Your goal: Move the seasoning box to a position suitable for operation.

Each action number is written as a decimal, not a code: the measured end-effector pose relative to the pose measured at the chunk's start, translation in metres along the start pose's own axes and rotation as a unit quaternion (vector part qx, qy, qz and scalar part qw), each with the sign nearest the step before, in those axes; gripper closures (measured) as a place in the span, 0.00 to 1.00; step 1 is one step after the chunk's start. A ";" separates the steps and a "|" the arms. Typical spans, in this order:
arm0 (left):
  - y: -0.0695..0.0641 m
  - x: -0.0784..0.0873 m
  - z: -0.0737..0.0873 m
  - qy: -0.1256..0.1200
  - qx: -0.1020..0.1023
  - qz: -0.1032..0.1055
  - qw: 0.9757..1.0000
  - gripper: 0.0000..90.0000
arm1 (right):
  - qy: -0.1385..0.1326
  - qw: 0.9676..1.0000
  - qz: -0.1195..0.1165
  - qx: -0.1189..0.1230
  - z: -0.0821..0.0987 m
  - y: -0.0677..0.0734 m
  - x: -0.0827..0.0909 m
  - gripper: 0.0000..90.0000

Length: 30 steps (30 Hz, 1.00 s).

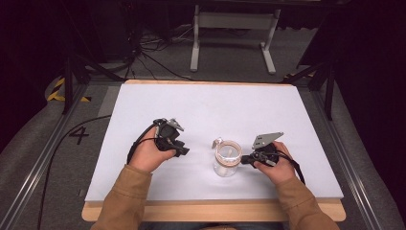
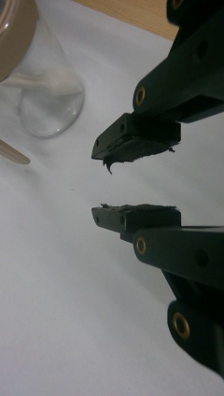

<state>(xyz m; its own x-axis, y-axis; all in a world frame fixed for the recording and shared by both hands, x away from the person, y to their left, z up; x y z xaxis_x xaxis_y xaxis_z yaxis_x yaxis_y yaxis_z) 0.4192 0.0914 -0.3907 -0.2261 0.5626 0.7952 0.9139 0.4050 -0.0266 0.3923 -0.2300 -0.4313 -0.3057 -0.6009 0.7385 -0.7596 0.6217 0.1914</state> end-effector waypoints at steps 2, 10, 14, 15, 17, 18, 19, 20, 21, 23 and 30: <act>0.002 0.001 0.000 -0.007 0.003 0.001 1.000 0.80 | 0.003 1.000 -0.001 0.006 0.000 0.004 -0.001 1.00; 0.004 -0.001 -0.002 -0.030 0.000 0.005 1.000 0.90 | 0.015 0.999 -0.016 0.025 -0.002 0.020 -0.005 1.00; 0.004 -0.007 -0.003 -0.035 -0.007 0.005 0.999 0.93 | 0.019 0.999 -0.028 0.034 -0.003 0.028 -0.009 1.00; 0.003 -0.009 -0.003 -0.040 -0.009 0.004 0.999 0.93 | 0.020 0.999 -0.031 0.039 -0.004 0.030 -0.010 1.00; 0.003 -0.013 -0.004 -0.044 -0.014 0.007 0.999 0.94 | 0.017 0.998 -0.032 0.046 -0.004 0.032 -0.012 1.00; 0.002 -0.016 -0.005 -0.050 -0.016 0.008 0.999 0.94 | 0.016 0.998 -0.032 0.045 -0.004 0.032 -0.012 1.00; 0.002 -0.018 -0.005 -0.053 -0.021 0.006 0.998 0.95 | 0.012 0.998 -0.036 0.044 -0.004 0.032 -0.011 1.00; 0.002 -0.021 -0.006 -0.060 -0.024 0.007 0.998 0.96 | 0.008 0.998 -0.038 0.044 -0.004 0.032 -0.010 1.00; 0.001 -0.024 -0.008 -0.064 -0.030 0.006 0.998 0.98 | 0.000 0.998 -0.042 0.042 -0.004 0.031 -0.008 1.00; 0.000 -0.028 -0.010 -0.072 -0.037 0.007 0.997 0.99 | -0.009 0.998 -0.038 0.040 -0.003 0.029 -0.003 1.00; -0.005 -0.043 -0.022 -0.077 -0.065 0.019 0.995 0.99 | -0.021 0.999 -0.021 0.020 0.007 0.019 0.010 1.00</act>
Point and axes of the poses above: each handheld gripper's, and its own axes: x roughly backward along the jaws, z roughly out of its underside, y roughly to its left, the point moved 2 cm from there along -x, roughly forward along the jaws, and after that the axes turned 13 degrees about -x, right-handed, at the moved point
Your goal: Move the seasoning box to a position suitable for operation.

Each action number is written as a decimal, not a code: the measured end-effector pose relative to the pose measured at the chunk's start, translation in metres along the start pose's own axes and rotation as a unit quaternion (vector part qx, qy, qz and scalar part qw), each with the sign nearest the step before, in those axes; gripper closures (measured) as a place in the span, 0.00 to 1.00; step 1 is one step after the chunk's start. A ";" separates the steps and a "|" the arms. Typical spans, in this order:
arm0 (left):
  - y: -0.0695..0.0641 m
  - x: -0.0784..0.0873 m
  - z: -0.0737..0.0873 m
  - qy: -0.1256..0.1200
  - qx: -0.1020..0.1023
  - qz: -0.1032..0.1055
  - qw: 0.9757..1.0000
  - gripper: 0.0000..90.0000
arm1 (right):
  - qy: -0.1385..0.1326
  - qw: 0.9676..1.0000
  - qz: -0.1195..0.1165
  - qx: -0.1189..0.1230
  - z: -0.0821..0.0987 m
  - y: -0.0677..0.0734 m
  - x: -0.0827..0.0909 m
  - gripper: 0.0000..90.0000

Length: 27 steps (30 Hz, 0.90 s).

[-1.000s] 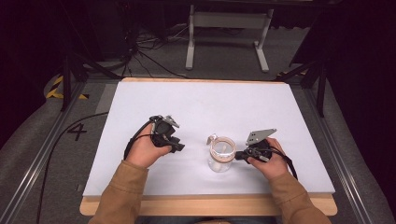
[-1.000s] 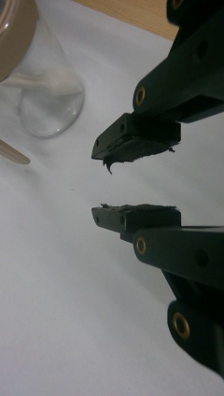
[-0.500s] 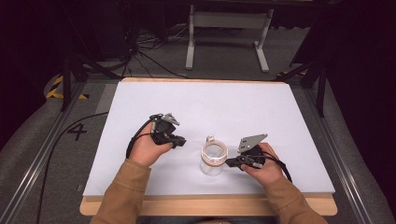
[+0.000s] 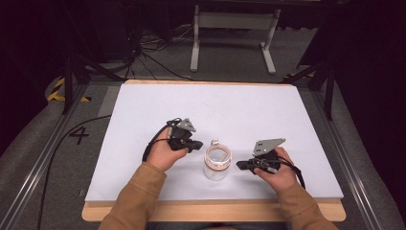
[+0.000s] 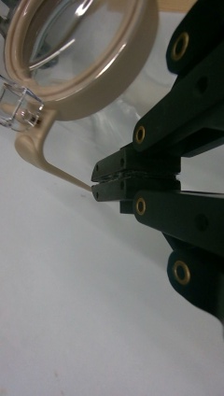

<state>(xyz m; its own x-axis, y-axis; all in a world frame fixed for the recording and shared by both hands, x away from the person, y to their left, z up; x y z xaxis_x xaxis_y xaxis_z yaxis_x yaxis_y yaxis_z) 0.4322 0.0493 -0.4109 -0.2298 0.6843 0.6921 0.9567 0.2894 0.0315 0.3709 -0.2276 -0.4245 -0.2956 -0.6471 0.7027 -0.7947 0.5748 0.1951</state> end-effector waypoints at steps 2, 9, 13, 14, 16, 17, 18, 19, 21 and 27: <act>-0.002 -0.007 -0.004 -0.005 0.000 0.005 1.000 0.99 | -0.002 1.000 0.003 -0.003 0.003 -0.001 0.003 1.00; 0.000 -0.017 -0.009 0.000 -0.007 0.016 1.000 0.99 | -0.006 1.000 0.011 -0.015 0.010 -0.003 0.010 1.00; 0.001 -0.020 -0.011 0.005 -0.012 0.029 1.000 1.00 | -0.007 1.000 0.014 -0.018 0.013 -0.003 0.013 1.00; 0.000 -0.021 -0.011 0.000 -0.009 0.027 1.000 1.00 | -0.009 1.000 0.015 -0.018 0.013 -0.003 0.014 1.00; 0.000 -0.023 -0.012 0.001 -0.015 0.028 1.000 1.00 | -0.010 1.000 0.015 -0.018 0.014 -0.003 0.014 1.00; 0.000 -0.024 -0.012 -0.003 -0.017 0.025 1.000 1.00 | -0.010 1.000 0.015 -0.018 0.014 -0.003 0.015 1.00; 0.000 -0.025 -0.013 -0.005 -0.017 0.023 1.000 1.00 | -0.010 1.000 0.016 -0.018 0.014 -0.003 0.015 1.00; 0.000 -0.025 -0.014 -0.005 -0.019 0.023 1.000 1.00 | -0.009 1.000 0.016 -0.019 0.015 -0.002 0.015 1.00; 0.000 -0.026 -0.014 -0.008 -0.017 0.025 1.000 1.00 | -0.009 1.000 0.017 -0.019 0.016 -0.002 0.015 1.00; 0.002 -0.028 -0.015 -0.012 -0.020 0.029 0.999 1.00 | -0.010 1.000 0.019 -0.021 0.018 -0.003 0.018 1.00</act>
Point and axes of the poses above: each handheld gripper's, and its own axes: x roughly backward along the jaws, z roughly out of its underside, y roughly to its left, the point moved 2 cm from there along -x, roughly forward along the jaws, and after that the axes turned 13 degrees about -x, right-handed, at the moved point
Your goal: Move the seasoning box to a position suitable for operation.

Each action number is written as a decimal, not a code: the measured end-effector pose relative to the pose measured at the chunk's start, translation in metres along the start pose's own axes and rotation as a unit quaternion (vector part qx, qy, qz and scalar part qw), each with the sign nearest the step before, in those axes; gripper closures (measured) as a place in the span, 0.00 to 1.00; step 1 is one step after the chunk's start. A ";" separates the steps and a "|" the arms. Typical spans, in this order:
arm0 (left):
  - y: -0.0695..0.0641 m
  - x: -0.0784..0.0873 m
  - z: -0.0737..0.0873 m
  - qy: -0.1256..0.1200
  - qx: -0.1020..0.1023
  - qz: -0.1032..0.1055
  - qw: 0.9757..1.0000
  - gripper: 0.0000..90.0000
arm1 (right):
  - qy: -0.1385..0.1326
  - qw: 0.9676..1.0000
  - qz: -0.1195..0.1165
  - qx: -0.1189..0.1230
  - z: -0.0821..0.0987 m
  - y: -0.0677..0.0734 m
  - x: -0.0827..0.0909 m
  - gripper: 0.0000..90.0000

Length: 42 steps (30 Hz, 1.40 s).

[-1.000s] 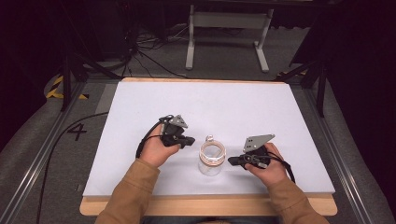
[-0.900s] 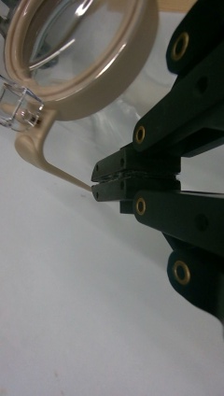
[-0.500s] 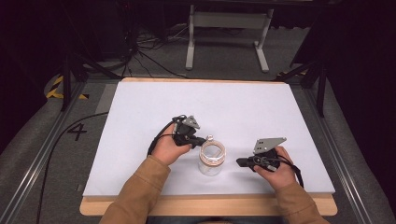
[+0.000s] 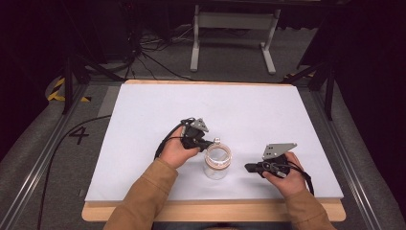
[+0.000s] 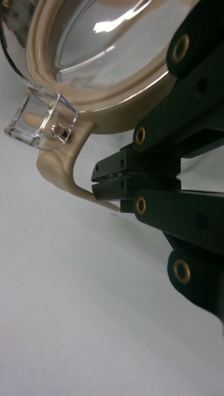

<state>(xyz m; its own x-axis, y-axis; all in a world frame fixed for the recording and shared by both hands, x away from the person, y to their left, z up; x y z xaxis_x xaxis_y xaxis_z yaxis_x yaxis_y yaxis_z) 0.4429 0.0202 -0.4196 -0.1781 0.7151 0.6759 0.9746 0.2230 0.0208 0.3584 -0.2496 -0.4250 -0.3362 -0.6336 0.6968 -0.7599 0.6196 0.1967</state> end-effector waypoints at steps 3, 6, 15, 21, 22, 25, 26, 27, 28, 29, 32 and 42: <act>0.002 0.004 0.001 -0.001 0.001 0.005 1.000 1.00 | 0.000 1.000 0.001 -0.001 0.000 0.000 0.000 1.00; 0.003 0.010 0.002 0.002 0.011 0.008 1.000 1.00 | 0.000 1.000 0.000 -0.001 0.000 0.001 0.000 1.00; 0.001 0.044 -0.014 -0.099 0.026 -0.014 0.995 1.00 | -0.004 1.000 0.002 -0.001 0.001 0.002 0.002 1.00; -0.003 0.041 -0.021 -0.146 0.036 -0.009 0.989 1.00 | -0.004 1.000 0.002 0.002 0.001 0.005 0.002 1.00; -0.003 0.041 -0.021 -0.146 0.036 -0.009 0.989 1.00 | -0.005 1.000 0.001 0.003 0.001 0.006 0.001 1.00; -0.004 0.035 -0.021 -0.148 0.031 -0.021 0.988 1.00 | -0.004 1.000 0.001 0.004 0.001 0.007 0.000 1.00; -0.003 0.032 -0.020 -0.148 0.033 -0.020 0.988 1.00 | -0.004 1.000 0.000 0.006 0.001 0.007 0.000 1.00; -0.003 0.032 -0.020 -0.148 0.033 -0.020 0.988 1.00 | -0.004 1.000 0.000 0.006 0.001 0.007 0.000 1.00; -0.003 0.030 -0.019 -0.150 0.035 -0.017 0.988 1.00 | -0.003 1.000 -0.001 0.006 0.001 0.007 -0.001 1.00; -0.003 0.029 -0.018 -0.146 0.037 -0.015 0.989 1.00 | -0.003 1.000 -0.001 0.007 0.000 0.008 -0.001 1.00; -0.003 0.028 -0.018 -0.144 0.041 -0.012 0.989 1.00 | -0.005 1.000 -0.003 0.009 0.000 0.009 -0.001 1.00; -0.003 0.027 -0.018 -0.146 0.035 -0.008 0.989 1.00 | -0.015 1.000 -0.022 0.013 -0.005 0.019 -0.002 1.00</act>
Point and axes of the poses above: each handheld gripper's, and its own axes: x roughly backward along the jaws, z roughly out of its underside, y roughly to its left, the point moved 2 cm from there along -x, roughly forward along the jaws, and after that the axes turned 13 degrees about -x, right-handed, at the moved point
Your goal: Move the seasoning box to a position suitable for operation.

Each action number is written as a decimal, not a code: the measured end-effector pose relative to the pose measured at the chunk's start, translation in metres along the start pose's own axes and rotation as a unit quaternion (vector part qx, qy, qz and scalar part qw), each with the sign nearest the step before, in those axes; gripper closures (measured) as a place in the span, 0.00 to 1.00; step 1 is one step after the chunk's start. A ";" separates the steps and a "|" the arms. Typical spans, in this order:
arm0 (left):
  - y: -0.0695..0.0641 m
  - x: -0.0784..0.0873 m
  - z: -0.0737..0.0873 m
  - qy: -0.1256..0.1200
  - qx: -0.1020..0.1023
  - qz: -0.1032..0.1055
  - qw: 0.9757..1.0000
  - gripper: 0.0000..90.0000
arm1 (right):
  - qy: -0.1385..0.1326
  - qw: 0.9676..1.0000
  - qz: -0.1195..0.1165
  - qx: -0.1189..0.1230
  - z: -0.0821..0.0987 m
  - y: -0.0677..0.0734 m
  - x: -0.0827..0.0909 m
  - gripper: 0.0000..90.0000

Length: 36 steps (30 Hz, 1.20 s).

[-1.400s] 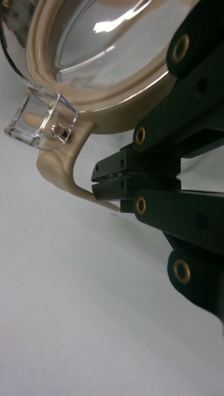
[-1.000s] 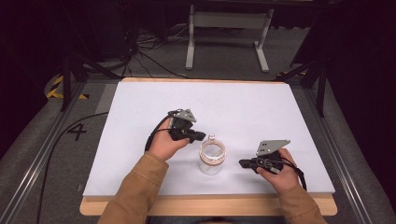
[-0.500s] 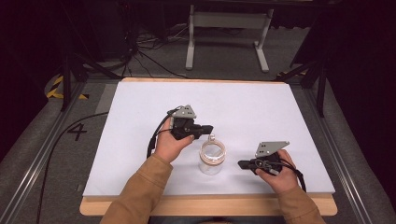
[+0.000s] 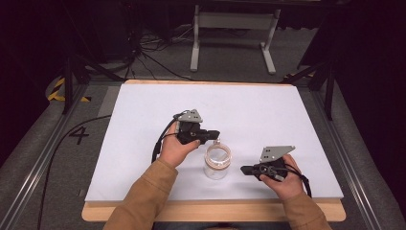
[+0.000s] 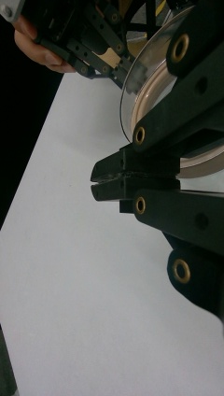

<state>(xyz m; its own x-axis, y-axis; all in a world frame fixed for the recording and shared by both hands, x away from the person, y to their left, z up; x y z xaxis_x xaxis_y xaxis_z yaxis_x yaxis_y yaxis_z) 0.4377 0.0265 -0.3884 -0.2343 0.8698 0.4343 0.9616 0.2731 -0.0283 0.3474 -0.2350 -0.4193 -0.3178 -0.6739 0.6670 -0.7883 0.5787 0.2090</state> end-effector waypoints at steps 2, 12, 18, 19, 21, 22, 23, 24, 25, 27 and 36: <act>0.000 0.000 0.000 -0.002 0.002 0.002 1.000 1.00 | -0.004 1.000 -0.007 0.003 -0.002 0.004 0.000 1.00; 0.002 0.000 0.002 -0.009 0.014 0.007 1.000 1.00 | -0.041 0.995 -0.084 -0.014 -0.015 0.025 -0.005 1.00; 0.003 0.000 0.003 -0.012 0.017 0.012 1.000 1.00 | -0.049 0.994 -0.091 -0.017 -0.020 0.033 -0.014 1.00; 0.003 0.000 0.004 -0.013 0.020 0.013 1.000 1.00 | -0.053 0.994 -0.097 -0.021 -0.021 0.032 -0.015 1.00; 0.003 0.000 0.004 -0.012 0.020 0.013 1.000 1.00 | -0.053 0.994 -0.093 -0.025 -0.021 0.032 -0.016 1.00; 0.004 0.000 0.004 -0.012 0.020 0.013 1.000 1.00 | -0.053 0.994 -0.092 -0.026 -0.021 0.032 -0.016 1.00; 0.004 -0.001 0.004 -0.017 0.021 0.013 1.000 1.00 | -0.054 0.994 -0.093 -0.026 -0.021 0.032 -0.016 1.00; 0.004 -0.001 0.004 -0.017 0.021 0.013 1.000 1.00 | -0.054 0.994 -0.093 -0.026 -0.021 0.032 -0.016 1.00; 0.004 -0.001 0.004 -0.016 0.020 0.012 1.000 1.00 | -0.055 0.994 -0.092 -0.026 -0.021 0.033 -0.016 1.00; 0.004 -0.001 0.005 -0.012 0.021 0.012 1.000 1.00 | -0.060 0.994 -0.090 -0.025 -0.023 0.034 -0.016 1.00; 0.005 -0.003 0.006 -0.007 0.027 0.010 1.000 1.00 | -0.087 0.992 -0.091 -0.023 -0.029 0.035 -0.013 1.00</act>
<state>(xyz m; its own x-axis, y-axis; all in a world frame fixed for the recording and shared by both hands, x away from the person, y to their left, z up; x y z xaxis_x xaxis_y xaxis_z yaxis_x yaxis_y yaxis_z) 0.4419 0.0282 -0.3955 -0.2179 0.8810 0.4200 0.9570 0.2773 -0.0852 0.3395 -0.1926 -0.4002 -0.2627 -0.8358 0.4821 -0.8168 0.4586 0.3501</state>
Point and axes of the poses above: each handheld gripper's, and its own axes: x roughly backward along the jaws, z roughly out of its underside, y roughly to its left, the point moved 2 cm from there along -x, roughly forward along the jaws, and after that the axes turned 13 degrees about -x, right-handed, at the moved point
